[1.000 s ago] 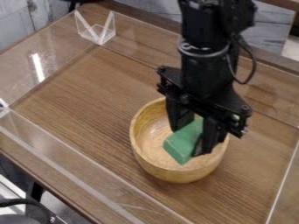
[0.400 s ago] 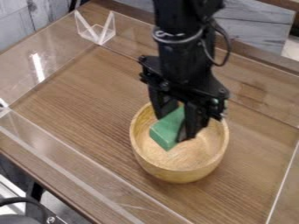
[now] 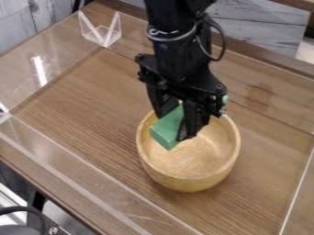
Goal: Put the green block in the brown bowl
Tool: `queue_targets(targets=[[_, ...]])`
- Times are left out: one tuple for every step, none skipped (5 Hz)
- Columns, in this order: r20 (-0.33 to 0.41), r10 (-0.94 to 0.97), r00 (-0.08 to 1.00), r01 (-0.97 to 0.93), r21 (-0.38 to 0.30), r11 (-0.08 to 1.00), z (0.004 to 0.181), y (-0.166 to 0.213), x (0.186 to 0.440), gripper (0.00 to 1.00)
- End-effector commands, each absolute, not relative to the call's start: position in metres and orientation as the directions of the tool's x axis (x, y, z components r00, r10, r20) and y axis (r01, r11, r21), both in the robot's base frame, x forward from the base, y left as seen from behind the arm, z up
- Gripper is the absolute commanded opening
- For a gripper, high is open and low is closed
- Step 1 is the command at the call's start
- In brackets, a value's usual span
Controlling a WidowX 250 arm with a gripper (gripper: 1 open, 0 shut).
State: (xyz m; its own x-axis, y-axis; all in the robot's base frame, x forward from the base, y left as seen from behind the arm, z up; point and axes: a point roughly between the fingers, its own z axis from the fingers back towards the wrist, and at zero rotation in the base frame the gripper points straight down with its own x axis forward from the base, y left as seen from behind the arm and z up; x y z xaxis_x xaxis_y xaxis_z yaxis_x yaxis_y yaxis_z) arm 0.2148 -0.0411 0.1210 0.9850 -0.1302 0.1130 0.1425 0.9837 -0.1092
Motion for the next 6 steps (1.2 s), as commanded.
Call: queue_targets(targets=[[0.176, -0.124, 0.976, 0.146, -0.115, 0.983, 0.134, -0.038, 0.223, 0.0], [0.186, -0.119, 0.975, 0.143, -0.121, 0.982, 0.133, -0.036, 0.226, 0.0], [0.196, -0.114, 0.974, 0.141, -0.127, 0.982, 0.133, -0.033, 0.23, 0.0], [0.205, -0.11, 0.973, 0.139, -0.133, 0.981, 0.133, -0.031, 0.233, 0.0], [0.215, -0.107, 0.971, 0.139, -0.139, 0.981, 0.133, -0.029, 0.236, 0.0], [0.224, -0.104, 0.969, 0.138, -0.143, 0.98, 0.133, -0.026, 0.239, 0.0]])
